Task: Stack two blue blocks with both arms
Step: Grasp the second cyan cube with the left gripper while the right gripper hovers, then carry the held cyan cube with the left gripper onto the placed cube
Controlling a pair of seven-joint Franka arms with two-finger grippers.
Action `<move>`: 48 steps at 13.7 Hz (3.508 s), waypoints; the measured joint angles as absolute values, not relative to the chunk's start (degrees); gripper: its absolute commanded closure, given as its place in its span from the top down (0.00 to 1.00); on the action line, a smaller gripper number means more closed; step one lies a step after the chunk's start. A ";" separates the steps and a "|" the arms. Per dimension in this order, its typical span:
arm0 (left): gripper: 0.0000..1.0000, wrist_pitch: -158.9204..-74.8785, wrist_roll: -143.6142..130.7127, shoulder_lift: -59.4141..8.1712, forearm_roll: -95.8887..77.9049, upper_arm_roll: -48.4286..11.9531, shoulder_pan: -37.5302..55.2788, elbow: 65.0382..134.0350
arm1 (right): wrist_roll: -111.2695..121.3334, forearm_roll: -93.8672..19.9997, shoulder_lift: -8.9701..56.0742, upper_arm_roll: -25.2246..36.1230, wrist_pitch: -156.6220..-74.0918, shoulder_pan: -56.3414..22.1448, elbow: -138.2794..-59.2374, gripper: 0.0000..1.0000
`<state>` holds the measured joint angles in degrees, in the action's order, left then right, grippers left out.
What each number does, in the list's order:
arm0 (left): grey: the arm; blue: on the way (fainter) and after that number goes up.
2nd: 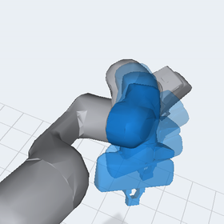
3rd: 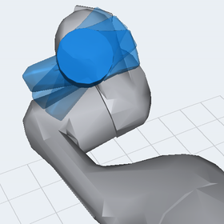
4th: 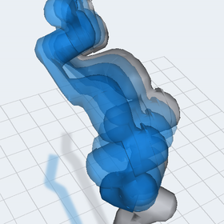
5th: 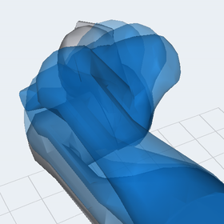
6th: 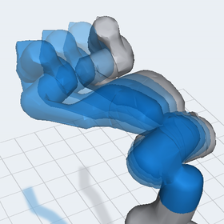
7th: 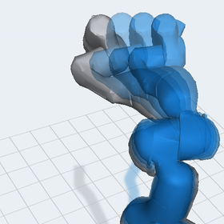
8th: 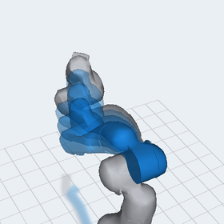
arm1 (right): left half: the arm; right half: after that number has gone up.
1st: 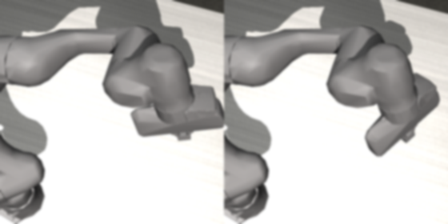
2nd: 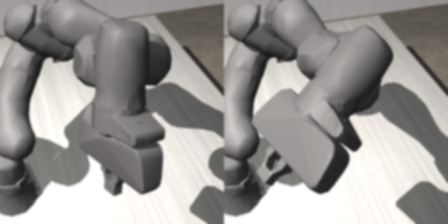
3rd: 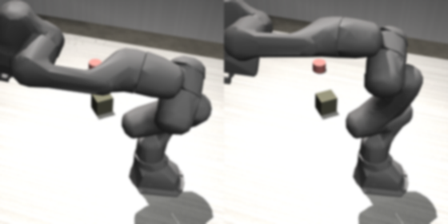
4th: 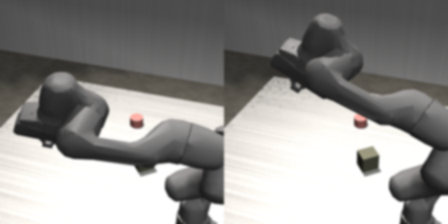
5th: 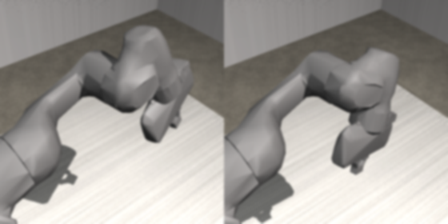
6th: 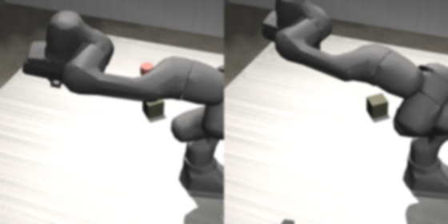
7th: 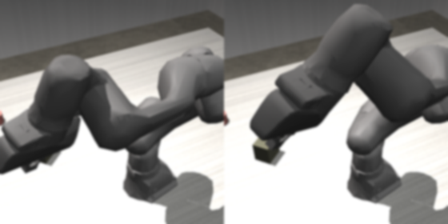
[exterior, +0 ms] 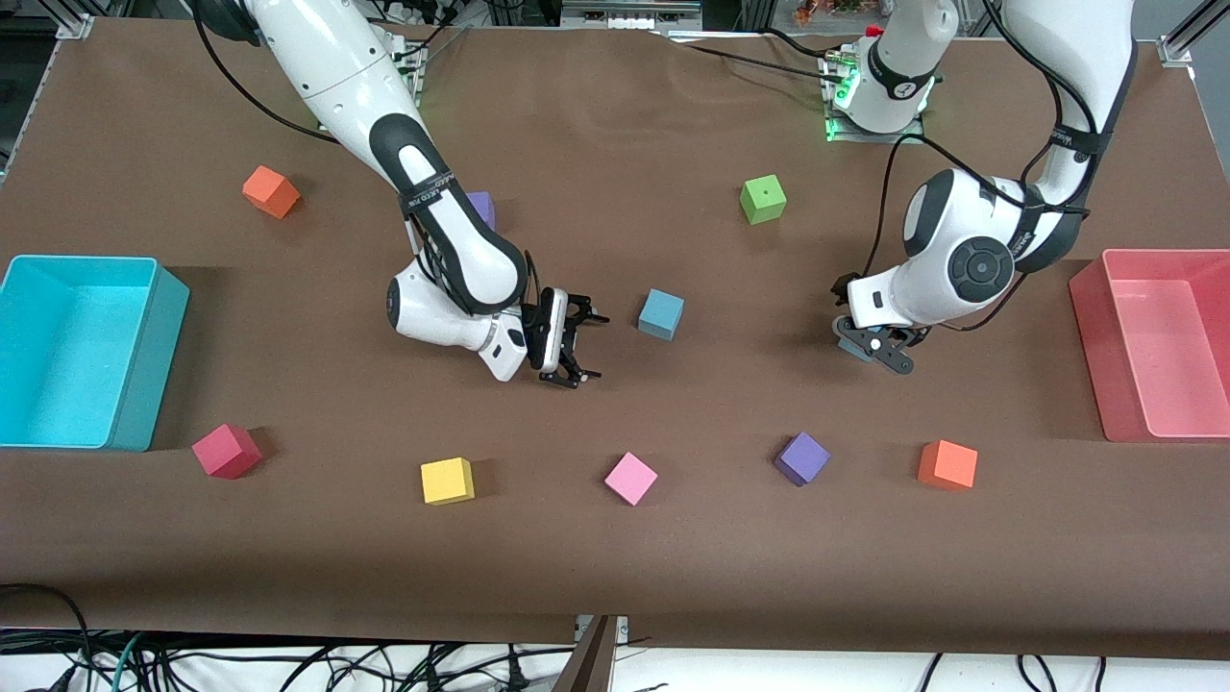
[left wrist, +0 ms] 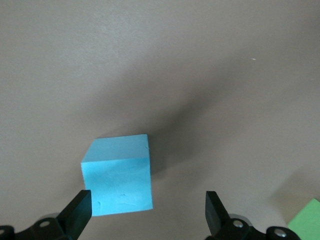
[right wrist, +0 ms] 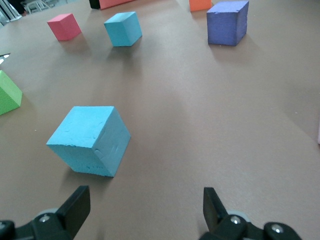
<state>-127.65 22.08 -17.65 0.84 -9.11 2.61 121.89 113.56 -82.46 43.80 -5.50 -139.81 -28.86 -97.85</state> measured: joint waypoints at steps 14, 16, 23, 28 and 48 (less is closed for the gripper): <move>1.00 -132.90 22.08 -21.63 1.67 -8.41 0.58 123.34 | 122.13 -92.43 45.53 -5.91 -139.20 -32.10 -98.68 1.00; 0.98 -132.91 22.09 -21.71 1.67 -8.42 0.38 123.34 | 123.50 -92.50 45.55 -5.91 -138.86 -32.02 -99.53 1.00; 0.21 -132.88 22.09 -21.62 1.70 -8.42 0.35 123.25 | 124.75 -92.64 45.55 -5.96 -138.09 -32.27 -100.17 1.00; 0.19 -132.01 21.38 -21.47 1.71 -8.93 0.45 122.50 | 124.82 -92.66 45.55 -7.19 -138.03 -32.53 -100.30 1.00; 0.20 -117.63 -30.81 -30.98 -5.35 -21.42 16.85 95.30 | 127.77 -92.67 45.55 -7.58 -138.03 -32.54 -100.31 1.00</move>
<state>-117.63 -30.81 -30.98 -5.35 -21.42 16.85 95.30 127.77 -92.67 45.55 -7.58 -138.03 -32.54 -100.31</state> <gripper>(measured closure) 0.471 0.000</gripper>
